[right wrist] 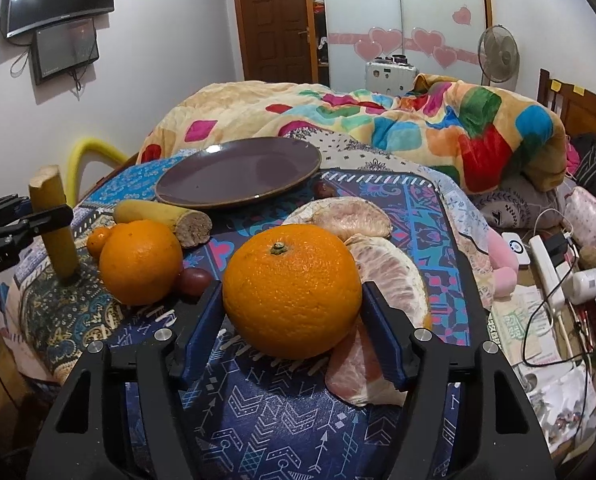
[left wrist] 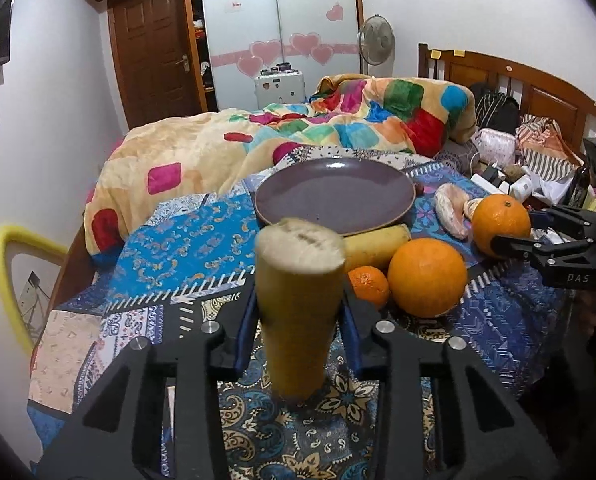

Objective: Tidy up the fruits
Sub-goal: 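Lift the gourd with the left tool while the right tool carries the orange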

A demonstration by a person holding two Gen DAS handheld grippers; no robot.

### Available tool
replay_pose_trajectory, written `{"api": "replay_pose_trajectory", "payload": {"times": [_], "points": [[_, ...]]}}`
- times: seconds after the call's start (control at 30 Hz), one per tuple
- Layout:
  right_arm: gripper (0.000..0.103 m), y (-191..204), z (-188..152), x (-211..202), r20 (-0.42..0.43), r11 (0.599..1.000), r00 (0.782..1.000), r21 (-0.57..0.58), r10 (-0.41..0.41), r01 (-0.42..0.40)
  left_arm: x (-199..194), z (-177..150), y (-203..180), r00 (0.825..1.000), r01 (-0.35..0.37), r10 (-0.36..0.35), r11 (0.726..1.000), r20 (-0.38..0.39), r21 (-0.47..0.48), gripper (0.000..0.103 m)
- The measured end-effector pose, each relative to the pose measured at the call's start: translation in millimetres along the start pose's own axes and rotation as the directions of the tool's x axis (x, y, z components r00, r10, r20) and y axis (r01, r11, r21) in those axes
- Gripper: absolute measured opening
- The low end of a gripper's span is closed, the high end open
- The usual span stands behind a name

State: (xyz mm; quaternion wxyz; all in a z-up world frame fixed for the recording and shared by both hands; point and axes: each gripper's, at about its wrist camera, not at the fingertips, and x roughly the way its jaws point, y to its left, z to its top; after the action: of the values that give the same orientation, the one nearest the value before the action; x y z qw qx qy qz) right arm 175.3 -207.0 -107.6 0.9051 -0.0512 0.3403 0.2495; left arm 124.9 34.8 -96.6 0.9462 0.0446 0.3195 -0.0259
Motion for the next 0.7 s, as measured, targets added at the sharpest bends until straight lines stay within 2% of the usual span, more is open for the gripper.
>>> {"api": "replay_pose_trajectory", "payload": {"times": [0.4,0.7], "points": [[0.065,8,25,-35,0.117,1.000,0.993,-0.009,-0.012,0.013,-32,30,1,0.995,0.035,-0.034,0.999,0.098,-0.003,0.036],[0.065,13,52,-42,0.188,0.999,0.982,-0.035,-0.021,0.029,-18,53,10,0.992,0.069,-0.065,0.997,0.108,-0.042,0.036]]}}
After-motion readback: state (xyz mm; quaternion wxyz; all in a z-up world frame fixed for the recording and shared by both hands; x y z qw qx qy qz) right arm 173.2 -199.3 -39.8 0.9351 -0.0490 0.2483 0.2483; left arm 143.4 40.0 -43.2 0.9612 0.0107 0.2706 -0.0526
